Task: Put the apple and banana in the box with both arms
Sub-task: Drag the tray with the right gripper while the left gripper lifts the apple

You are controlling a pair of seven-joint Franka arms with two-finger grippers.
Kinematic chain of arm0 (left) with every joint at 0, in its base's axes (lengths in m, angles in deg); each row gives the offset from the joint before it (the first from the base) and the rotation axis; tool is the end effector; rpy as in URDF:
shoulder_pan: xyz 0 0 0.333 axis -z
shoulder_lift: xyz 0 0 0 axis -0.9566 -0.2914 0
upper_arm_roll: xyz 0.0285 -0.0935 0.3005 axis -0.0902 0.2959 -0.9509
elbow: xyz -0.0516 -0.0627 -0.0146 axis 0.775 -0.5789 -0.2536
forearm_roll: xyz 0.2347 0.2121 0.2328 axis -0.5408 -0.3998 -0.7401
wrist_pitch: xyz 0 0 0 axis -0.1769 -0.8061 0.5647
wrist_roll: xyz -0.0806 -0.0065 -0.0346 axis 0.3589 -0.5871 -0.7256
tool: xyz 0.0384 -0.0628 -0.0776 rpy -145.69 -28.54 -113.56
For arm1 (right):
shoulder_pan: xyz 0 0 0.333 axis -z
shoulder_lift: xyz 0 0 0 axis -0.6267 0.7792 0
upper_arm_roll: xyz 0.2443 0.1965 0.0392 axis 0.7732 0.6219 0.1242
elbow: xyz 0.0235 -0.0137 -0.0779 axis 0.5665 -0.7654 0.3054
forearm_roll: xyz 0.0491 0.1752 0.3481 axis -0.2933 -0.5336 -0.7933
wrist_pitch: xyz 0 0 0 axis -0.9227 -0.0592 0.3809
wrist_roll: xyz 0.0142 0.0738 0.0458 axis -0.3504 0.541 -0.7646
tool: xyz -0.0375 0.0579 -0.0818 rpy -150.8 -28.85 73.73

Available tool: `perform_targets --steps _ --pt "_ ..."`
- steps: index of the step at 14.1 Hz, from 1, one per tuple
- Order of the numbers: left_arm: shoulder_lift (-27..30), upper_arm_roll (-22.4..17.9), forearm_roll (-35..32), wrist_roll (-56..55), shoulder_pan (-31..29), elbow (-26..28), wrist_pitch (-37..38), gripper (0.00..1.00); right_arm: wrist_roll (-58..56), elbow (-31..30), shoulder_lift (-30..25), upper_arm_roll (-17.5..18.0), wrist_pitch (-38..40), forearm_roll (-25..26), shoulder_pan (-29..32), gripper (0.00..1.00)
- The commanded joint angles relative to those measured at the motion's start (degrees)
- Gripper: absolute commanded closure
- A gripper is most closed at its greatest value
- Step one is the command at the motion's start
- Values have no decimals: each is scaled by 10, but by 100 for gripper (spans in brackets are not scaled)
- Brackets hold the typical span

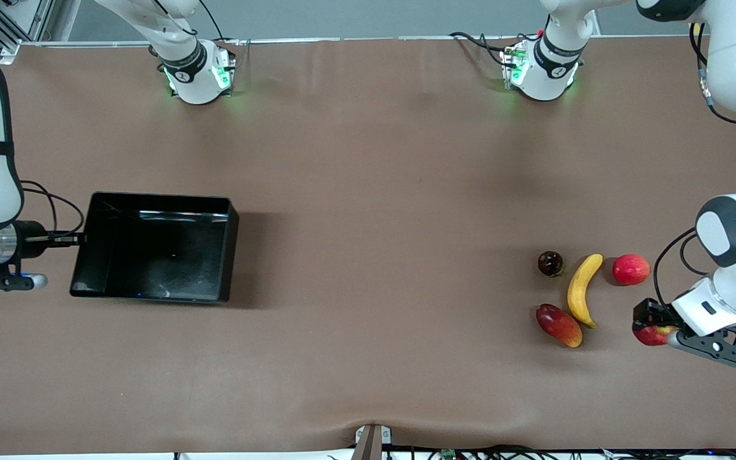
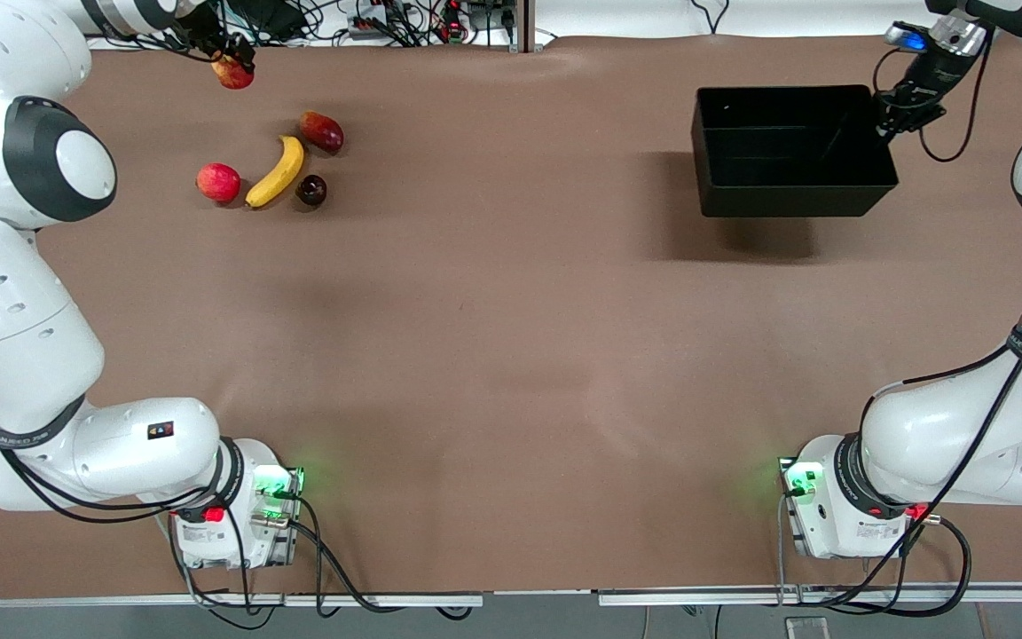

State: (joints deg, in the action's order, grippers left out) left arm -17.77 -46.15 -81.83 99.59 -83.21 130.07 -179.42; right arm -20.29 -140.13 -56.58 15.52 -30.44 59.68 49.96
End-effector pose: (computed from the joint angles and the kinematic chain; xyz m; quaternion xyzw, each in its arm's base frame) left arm 0.7373 0.0421 0.3650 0.9827 -0.1618 0.0893 0.0076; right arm 0.6215 -0.1308 0.3446 -0.9796 0.0101 0.1670 0.1116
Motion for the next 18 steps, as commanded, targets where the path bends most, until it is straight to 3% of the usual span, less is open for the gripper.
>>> perform_targets --steps 1,5,9,12,18 --pt "53 0 4 -40 16 23 52 100 -24 -1 -18 21 28 -41 3 100" --pt "105 36 4 -168 18 30 138 100 -4 -12 -18 63 30 -78 -20 100" --pt "185 85 4 -279 17 107 152 100 89 -25 -18 63 4 -91 -102 100" --pt "238 125 4 -353 17 161 152 100 136 -50 -16 62 -66 -126 -167 100" --pt "244 232 4 -571 19 189 138 100 289 -55 -2 62 -166 -126 -306 100"
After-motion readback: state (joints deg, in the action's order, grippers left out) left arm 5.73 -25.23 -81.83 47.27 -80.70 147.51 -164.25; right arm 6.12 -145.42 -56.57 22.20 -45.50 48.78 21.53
